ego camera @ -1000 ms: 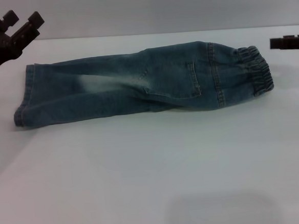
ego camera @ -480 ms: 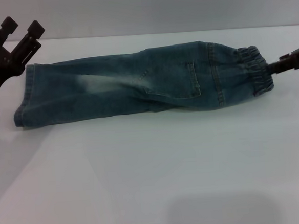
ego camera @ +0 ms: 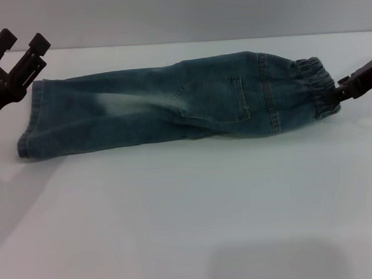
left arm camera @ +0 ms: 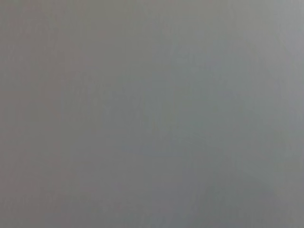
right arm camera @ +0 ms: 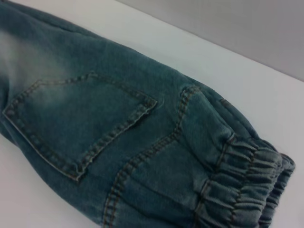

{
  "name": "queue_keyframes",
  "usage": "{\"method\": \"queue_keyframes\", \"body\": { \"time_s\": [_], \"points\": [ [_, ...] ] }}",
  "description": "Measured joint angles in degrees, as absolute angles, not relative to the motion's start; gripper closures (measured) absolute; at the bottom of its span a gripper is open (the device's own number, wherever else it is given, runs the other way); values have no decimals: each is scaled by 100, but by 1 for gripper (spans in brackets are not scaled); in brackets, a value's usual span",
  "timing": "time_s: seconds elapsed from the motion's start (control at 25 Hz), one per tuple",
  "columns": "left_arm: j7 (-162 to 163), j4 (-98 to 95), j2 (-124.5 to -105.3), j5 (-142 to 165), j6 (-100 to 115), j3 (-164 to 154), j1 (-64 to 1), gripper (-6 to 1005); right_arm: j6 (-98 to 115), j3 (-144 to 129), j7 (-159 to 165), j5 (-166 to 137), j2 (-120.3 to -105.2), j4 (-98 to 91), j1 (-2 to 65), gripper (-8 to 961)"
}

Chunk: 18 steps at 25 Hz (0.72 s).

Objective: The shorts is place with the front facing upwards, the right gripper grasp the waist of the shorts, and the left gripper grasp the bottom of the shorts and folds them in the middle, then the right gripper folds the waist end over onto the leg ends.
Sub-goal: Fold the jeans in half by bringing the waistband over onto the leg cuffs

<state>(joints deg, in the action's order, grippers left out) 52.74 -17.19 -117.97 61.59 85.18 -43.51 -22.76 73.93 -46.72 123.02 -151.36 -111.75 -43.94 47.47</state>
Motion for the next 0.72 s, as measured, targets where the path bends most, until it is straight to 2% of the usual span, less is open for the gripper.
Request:
{"method": "queue_keyframes", "body": {
  "time_s": [0.4,0.72],
  "points": [
    [5270,-1693,-11795,6152,8505,-4350,-2251,199,7047,-4712,12309,-15629,-11414,-4432,4749,423],
    [5266,-1637,-11800,6152,8521,-4350,-2216,199,6869,-4895,12269,-15637,-11674,-4689,4676,424]
  ]
}}
